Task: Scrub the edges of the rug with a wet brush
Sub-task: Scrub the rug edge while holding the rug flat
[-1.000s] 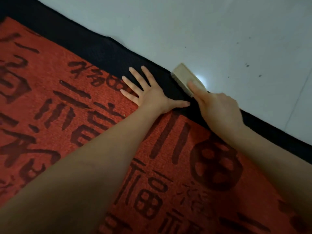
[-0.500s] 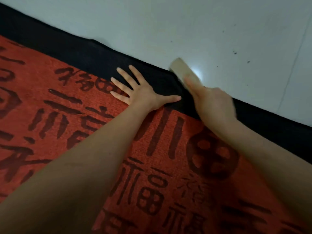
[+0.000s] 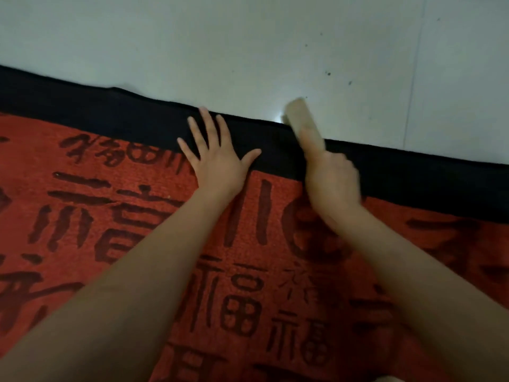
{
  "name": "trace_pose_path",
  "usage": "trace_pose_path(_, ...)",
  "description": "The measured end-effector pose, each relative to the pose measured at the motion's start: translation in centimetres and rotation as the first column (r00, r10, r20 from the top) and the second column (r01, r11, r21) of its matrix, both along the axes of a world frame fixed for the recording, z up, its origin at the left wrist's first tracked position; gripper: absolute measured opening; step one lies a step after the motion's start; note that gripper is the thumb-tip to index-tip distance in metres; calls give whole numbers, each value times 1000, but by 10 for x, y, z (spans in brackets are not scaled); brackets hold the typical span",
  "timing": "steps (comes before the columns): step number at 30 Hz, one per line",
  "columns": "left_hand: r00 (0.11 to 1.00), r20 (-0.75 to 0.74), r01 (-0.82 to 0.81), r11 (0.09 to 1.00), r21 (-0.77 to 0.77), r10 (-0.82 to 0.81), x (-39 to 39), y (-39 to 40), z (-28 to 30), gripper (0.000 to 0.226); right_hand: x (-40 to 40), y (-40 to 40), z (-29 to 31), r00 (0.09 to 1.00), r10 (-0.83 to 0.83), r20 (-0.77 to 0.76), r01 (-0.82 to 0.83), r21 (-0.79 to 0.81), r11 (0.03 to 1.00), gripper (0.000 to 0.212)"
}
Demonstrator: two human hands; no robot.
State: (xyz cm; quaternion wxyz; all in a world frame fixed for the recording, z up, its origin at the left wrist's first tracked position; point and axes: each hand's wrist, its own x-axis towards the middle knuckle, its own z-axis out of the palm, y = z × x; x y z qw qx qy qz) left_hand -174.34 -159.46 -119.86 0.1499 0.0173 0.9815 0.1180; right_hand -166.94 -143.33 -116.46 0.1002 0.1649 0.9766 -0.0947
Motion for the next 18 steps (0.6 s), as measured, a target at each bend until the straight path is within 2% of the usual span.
trace_pose_path(1,998,-17,54,999,2,-54,3,1,-4,97,-7,-23,-4,999,31,-13,-31,-64,997,70)
trace_pose_path(3,998,1,68,998,-15,-68,1,-1,-8,87,-17,-38,-10,995,78,-64,-88,-157,984,66)
trace_pose_path(5,999,34,39,998,-46,-37,-1,-1,-5,85,-5,-7,-6,997,59,-45,-63,-98,993,65)
trace_pose_path(7,999,4,36,999,-35,-36,4,11,-1,79,32,44,-2,997,-71,-39,71,-13,997,65)
trace_pose_path(8,996,-28,85,996,-19,-85,10,23,1,74,50,63,4,982,-174,-66,174,-13,985,63)
trace_pose_path(10,955,-29,296,954,43,-294,26,52,8,74,73,76,5,931,-353,-88,350,-53,935,58)
trace_pose_path(12,902,46,425,902,70,-429,43,69,8,95,69,54,-5,925,-372,-84,362,-112,925,57)
trace_pose_path(15,903,92,417,908,45,-420,47,71,1,128,55,16,-14,971,-219,-96,193,-227,955,59)
trace_pose_path(17,915,97,391,920,34,-392,42,67,3,135,57,35,-13,987,-122,-108,105,-152,983,59)
trace_pose_path(18,916,114,384,923,29,-385,42,70,6,137,64,55,-9,988,-122,-94,113,-88,990,60)
